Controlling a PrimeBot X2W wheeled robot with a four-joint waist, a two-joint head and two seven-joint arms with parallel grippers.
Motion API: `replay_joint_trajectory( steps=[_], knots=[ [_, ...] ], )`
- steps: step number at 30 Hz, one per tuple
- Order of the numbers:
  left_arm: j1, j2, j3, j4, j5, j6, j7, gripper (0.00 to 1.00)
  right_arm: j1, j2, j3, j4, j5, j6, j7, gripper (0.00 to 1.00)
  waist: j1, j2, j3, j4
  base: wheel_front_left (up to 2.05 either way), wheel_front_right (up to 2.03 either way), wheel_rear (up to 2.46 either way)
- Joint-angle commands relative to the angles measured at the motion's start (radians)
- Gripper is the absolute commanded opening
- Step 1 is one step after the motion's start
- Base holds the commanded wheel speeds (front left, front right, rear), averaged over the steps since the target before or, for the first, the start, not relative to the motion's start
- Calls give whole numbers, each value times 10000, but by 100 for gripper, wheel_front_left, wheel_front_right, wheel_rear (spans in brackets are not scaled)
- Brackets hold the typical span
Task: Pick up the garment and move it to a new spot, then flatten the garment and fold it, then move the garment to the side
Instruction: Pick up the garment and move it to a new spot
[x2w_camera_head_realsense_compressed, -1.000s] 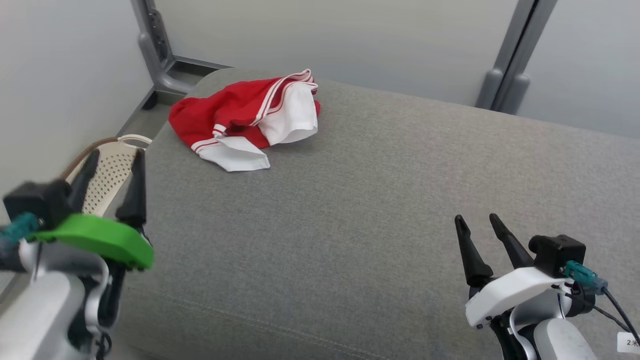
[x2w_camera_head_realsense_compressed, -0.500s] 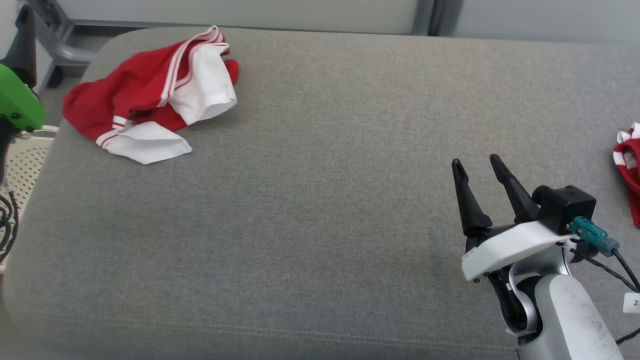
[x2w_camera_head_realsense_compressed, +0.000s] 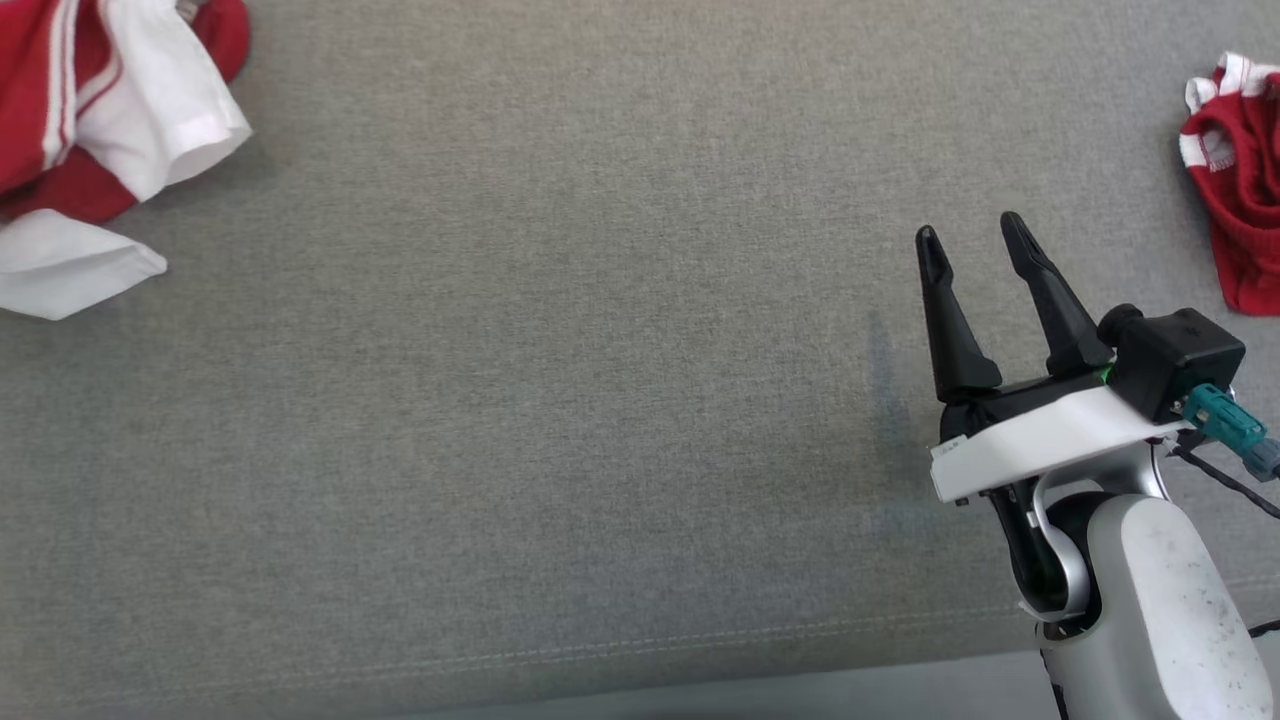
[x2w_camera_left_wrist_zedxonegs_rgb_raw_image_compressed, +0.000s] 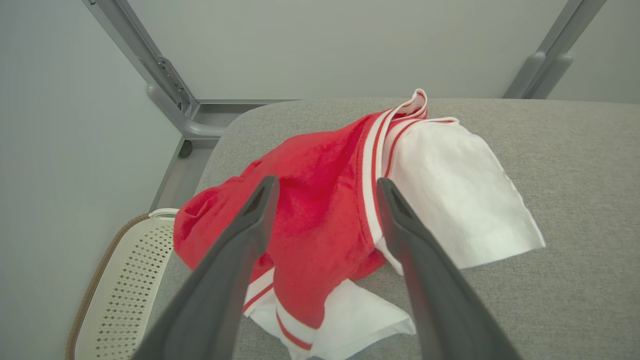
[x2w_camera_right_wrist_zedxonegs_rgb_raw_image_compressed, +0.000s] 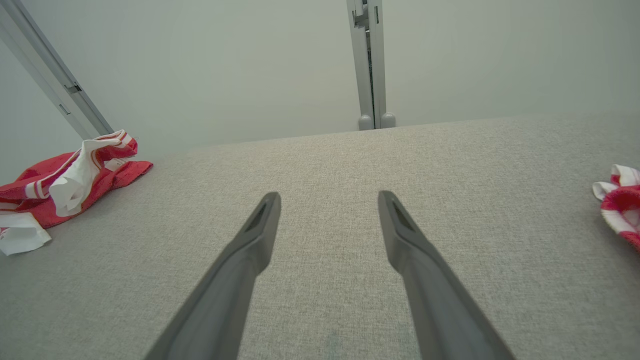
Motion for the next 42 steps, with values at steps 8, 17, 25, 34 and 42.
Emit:
replay_joint_trajectory(
  steps=[8,17,25,34,42],
  knots=[
    [69,207,-184,166,-171,-430,486,100,-157,-13,-72,-180,-135,-11,-22,100,-2,0,1236,-611,0,0,0],
    [177,351,-372,536,205,80,494,100,-260,-137,50,-348,-158,-11,83,100,-2,0,1666,-701,0,0,0],
    [-77,367,-474,1150,733,636,-209,0,-229,-156,15,-343,-208,-11,43,100,-2,0,1670,-747,0,0,0],
    [-359,300,-451,915,647,210,-594,0,-96,-127,71,-43,-99,-11,-117,100,-2,0,923,-538,0,0,0],
    [-593,-296,-548,-22,115,-183,16,0,131,-100,89,356,16,-11,-217,100,-2,0,-230,-451,0,0,0]
  ],
)
